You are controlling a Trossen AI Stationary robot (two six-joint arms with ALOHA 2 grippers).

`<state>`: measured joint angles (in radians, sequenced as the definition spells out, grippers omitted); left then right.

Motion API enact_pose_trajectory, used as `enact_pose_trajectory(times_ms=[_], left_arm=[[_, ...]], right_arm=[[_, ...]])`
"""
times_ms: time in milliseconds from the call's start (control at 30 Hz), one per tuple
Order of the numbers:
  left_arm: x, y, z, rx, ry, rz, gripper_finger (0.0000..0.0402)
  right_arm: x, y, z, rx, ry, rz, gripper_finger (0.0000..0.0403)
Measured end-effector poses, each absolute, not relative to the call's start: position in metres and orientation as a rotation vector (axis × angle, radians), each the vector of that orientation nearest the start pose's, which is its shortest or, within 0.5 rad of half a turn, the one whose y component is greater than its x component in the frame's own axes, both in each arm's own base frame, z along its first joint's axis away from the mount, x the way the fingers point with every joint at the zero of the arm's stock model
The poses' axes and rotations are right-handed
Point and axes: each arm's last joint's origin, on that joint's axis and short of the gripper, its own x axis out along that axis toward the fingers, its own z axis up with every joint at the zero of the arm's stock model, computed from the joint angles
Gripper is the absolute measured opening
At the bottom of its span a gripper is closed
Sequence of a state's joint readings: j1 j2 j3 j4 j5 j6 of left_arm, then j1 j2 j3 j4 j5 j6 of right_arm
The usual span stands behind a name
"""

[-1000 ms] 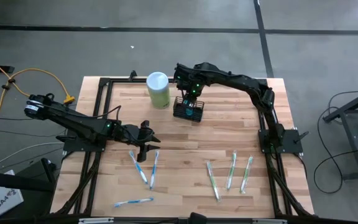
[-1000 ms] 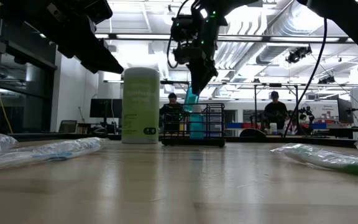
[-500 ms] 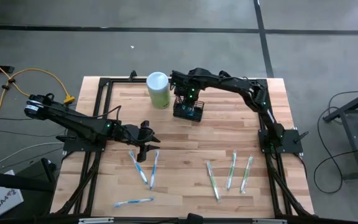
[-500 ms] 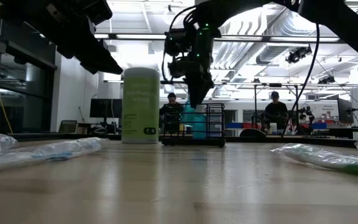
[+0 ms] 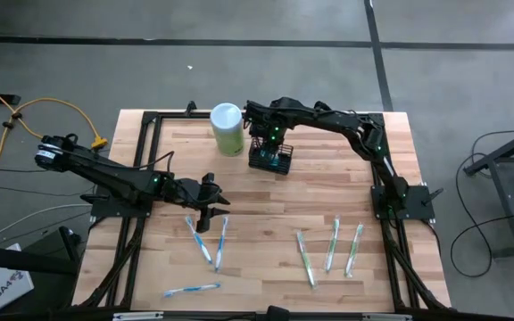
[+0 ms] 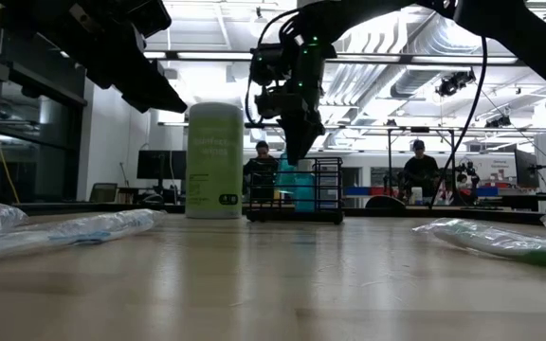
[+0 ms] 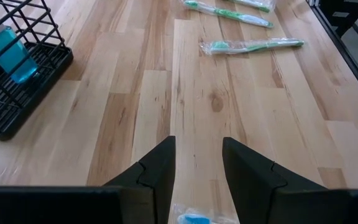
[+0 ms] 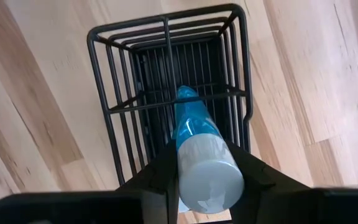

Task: Pick & Place toothbrushing station
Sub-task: Put the mouthwash into the mesh organizer

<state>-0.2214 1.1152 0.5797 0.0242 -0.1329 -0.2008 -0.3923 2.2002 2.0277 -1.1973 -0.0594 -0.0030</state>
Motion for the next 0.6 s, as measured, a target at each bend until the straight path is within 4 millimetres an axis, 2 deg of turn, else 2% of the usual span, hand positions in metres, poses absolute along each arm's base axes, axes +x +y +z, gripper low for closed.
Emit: enact_pose_trajectory(times_ms=[500, 600], left_arm=[[0.2247, -0.0467, 0.2202, -0.109, 0.507, -0.036, 0.0127], [0.2247, -0.0467, 0.2203, -0.109, 0.506, -0.037, 0.0127]], right_arm=[[0.4143, -0.1679, 0.2393, 0.305, 1.335, -0.277, 0.0084], [0.4181, -0.1652, 0.2324, 0.304, 1.348, -0.27, 0.0084]])
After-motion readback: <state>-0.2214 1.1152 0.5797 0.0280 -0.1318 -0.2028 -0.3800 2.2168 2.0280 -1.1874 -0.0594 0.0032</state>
